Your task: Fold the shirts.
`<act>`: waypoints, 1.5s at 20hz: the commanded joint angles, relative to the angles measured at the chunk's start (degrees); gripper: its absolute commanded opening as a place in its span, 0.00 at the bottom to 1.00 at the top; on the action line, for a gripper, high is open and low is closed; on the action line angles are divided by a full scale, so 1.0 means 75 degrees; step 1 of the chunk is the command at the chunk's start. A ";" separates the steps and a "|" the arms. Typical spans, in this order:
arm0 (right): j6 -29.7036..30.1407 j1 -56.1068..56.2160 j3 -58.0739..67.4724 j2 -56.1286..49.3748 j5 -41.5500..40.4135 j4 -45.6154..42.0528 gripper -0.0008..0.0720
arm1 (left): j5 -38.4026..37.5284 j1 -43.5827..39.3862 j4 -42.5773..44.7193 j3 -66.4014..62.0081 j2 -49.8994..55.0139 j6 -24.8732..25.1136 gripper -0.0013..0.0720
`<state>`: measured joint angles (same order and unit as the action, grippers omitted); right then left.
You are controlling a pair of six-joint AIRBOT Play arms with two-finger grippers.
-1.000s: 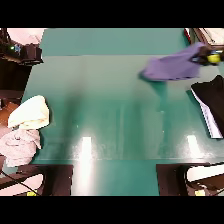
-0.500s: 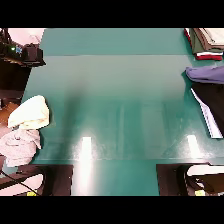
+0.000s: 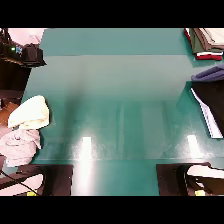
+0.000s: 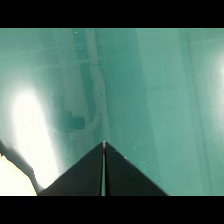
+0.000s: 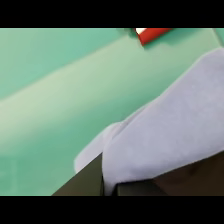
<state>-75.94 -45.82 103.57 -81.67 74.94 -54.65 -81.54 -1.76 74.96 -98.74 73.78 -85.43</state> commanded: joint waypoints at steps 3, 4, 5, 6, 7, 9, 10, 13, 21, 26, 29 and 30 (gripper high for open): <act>-0.0769 -0.0009 0.0000 0.0440 0.1326 -0.2212 0.03 | -0.0047 -0.0003 -0.0003 0.0000 0.0003 0.0256 0.05; -0.0909 -0.0009 -0.0003 0.0440 0.1673 -0.2623 0.03 | -0.0067 -0.0003 -0.0003 0.0000 0.0003 0.0254 0.05; -0.1134 -0.0009 -0.0003 0.0434 0.1999 -0.3147 0.03 | -0.0070 -0.0003 -0.0003 0.0000 0.0003 0.0256 0.05; -0.1326 -0.0006 -0.0003 0.0434 0.2256 -0.3605 0.03 | -0.0070 -0.0003 -0.0003 0.0000 0.0003 0.0256 0.05; -0.1405 -0.0009 -0.0003 0.0434 0.2498 -0.4036 0.04 | -0.0070 -0.0003 -0.0003 0.0000 0.0003 0.0256 0.05; -0.1411 -0.0015 -0.0003 0.0434 0.2774 -0.4683 0.46 | -0.0073 -0.0003 -0.0006 0.0000 0.0003 0.0393 0.05; -0.1413 -0.0052 0.0000 0.0434 0.2873 -0.4806 0.73 | -0.0073 -0.0003 -0.0006 0.0000 0.0003 0.0414 0.05; -0.1629 -0.0175 0.0000 0.0443 0.3153 -0.4709 0.74 | -0.0061 -0.0003 -0.0006 0.0000 0.0003 0.0423 0.05; -0.1766 0.0906 0.0000 0.1119 0.2588 -0.2171 0.70 | -0.0032 -0.0003 -0.0058 0.0000 0.0003 0.0388 0.05; -0.1746 0.2693 0.0000 0.1571 0.2393 -0.2063 0.30 | 0.0411 -0.0003 -0.0058 0.0000 0.0003 0.0388 0.05; -0.1743 0.3684 0.0000 0.1655 0.2326 -0.2063 0.03 | 0.0490 -0.0003 -0.0058 0.0000 0.0003 0.0388 0.05; -0.1743 0.3978 0.0000 0.1655 0.2326 -0.2069 0.03 | 0.0490 -0.0003 -0.0058 0.0000 0.0003 0.0388 0.05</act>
<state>-89.06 -22.44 103.59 -69.93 93.06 -70.70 -78.72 -1.76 74.52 -98.74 73.78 -82.46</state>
